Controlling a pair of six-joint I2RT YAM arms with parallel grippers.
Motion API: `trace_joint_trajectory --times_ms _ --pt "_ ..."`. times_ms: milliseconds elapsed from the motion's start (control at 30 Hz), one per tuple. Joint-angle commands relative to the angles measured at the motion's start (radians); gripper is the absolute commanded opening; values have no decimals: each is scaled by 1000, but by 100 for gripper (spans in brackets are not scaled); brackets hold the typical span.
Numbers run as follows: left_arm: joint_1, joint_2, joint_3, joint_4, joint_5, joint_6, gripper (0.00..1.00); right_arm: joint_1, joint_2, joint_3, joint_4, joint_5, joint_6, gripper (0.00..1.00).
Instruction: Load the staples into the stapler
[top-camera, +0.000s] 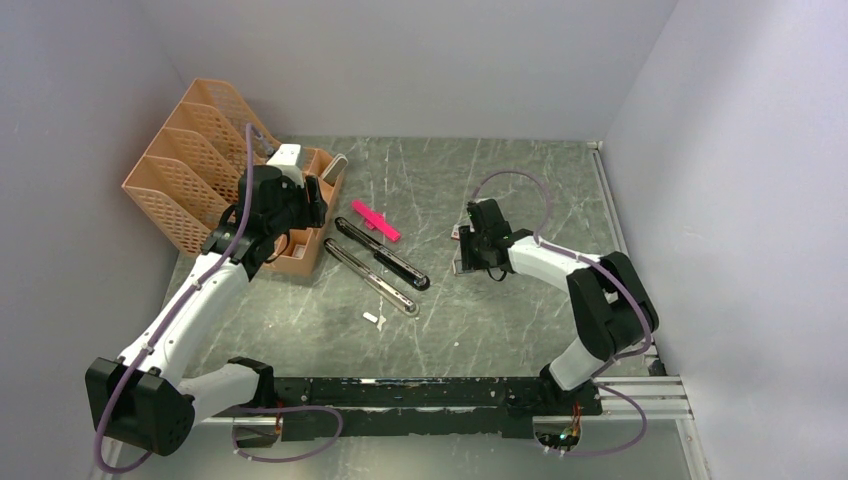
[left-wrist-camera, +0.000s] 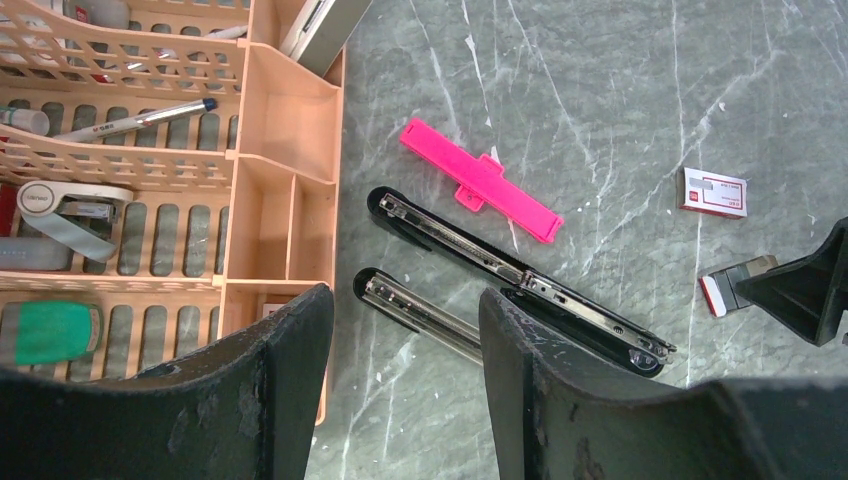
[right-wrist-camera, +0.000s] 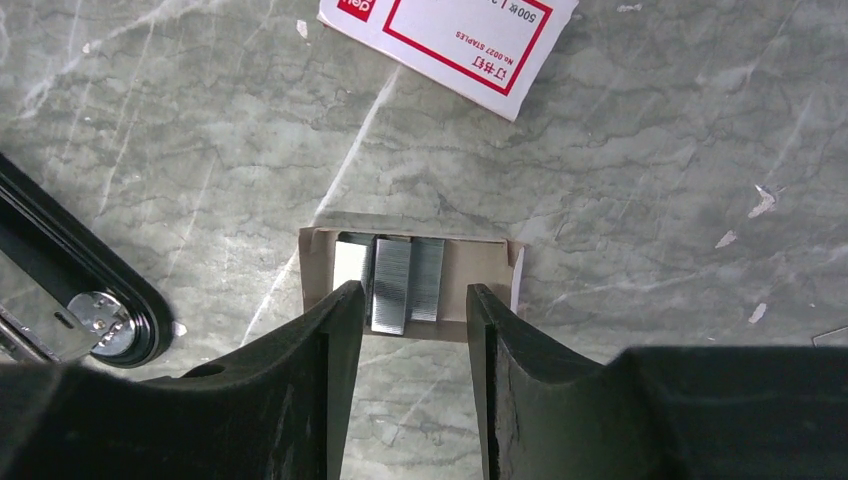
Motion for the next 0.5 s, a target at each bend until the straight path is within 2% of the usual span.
trace_joint_trajectory --times_ms 0,467 --pt "8 -18 -8 35 27 3 60 -7 22 -10 17 -5 0 46" --pt "8 -17 -8 36 30 3 60 -7 29 -9 2 16 1 43"
